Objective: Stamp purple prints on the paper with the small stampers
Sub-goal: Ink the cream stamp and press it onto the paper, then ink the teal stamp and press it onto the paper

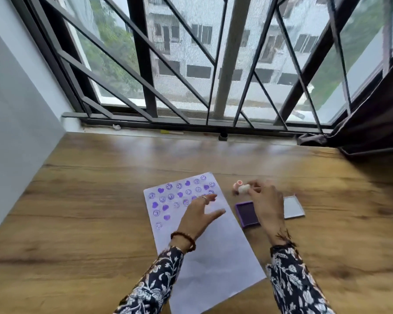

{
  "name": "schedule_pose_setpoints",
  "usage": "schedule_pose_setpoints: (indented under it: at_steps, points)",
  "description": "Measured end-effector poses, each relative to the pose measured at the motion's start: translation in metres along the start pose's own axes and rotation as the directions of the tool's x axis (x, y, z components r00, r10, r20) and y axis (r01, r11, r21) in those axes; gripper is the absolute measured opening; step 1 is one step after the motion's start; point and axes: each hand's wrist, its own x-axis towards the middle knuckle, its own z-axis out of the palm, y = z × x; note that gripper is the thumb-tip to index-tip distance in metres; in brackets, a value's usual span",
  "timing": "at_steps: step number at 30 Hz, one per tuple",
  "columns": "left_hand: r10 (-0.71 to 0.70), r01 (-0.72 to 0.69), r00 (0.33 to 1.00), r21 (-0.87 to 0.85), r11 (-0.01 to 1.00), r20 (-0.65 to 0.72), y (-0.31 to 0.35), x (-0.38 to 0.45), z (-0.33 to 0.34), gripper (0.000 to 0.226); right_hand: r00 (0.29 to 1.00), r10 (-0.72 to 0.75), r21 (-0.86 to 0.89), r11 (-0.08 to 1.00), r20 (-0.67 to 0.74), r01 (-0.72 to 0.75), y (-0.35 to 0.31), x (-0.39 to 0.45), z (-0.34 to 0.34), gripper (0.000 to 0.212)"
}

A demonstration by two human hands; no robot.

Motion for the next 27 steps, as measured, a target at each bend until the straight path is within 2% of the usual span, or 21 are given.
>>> schedule_pose_setpoints:
  at_steps: [2,4,7,12,15,17,18,22,25,27]
  points:
    - [0.086,-0.095,0.995,0.235,0.967,0.049,0.0,0.007,0.012,0.06,0.999,-0.028,-0.144,0.989,-0.027,0.024,0.01,0.017,-0.001,0.019]
    - [0.16,-0.178,0.984,0.376,0.909,0.079,0.001,0.015,0.024,0.064,0.998,-0.064,-0.223,0.973,-0.028,0.056,0.019,0.03,0.003,0.024]
    - [0.215,-0.232,0.972,0.475,0.849,0.091,0.003,0.025,0.039,0.059,0.995,-0.094,-0.26,0.961,0.021,0.096,0.028,0.04,0.008,0.027]
    - [0.221,-0.201,0.975,0.583,0.787,0.036,-0.004,0.036,0.053,0.047,0.987,-0.15,-0.229,0.96,0.059,0.16,0.036,0.045,0.007,0.026]
    - [0.234,-0.195,0.972,0.595,0.78,0.012,-0.009,0.036,0.057,0.045,0.981,-0.186,-0.168,0.97,-0.062,0.173,0.047,0.045,-0.006,0.018]
    - [0.235,-0.181,0.972,0.567,0.804,-0.024,-0.009,0.036,0.058,0.042,0.977,-0.147,-0.151,0.981,-0.155,0.123,0.059,0.05,-0.018,0.015]
    - [0.234,-0.167,0.971,0.551,0.818,-0.052,-0.007,0.037,0.059,0.041,0.984,-0.113,-0.165,0.982,-0.14,0.089,0.065,0.054,-0.022,0.018]
    - [0.228,-0.128,0.964,0.511,0.85,-0.138,0.001,0.038,0.065,0.036,0.995,-0.029,-0.177,0.983,0.099,0.047,0.079,0.065,-0.028,0.028]
    - [0.202,-0.1,0.965,0.472,0.876,-0.17,0.006,0.037,0.069,0.037,0.996,-0.051,-0.097,0.994,0.073,0.058,0.084,0.063,-0.028,0.024]
    - [0.203,-0.115,0.959,0.381,0.918,-0.2,0.014,0.034,0.072,0.037,1.0,-0.004,0.1,0.995,0.023,0.002,0.082,0.061,-0.032,0.022]
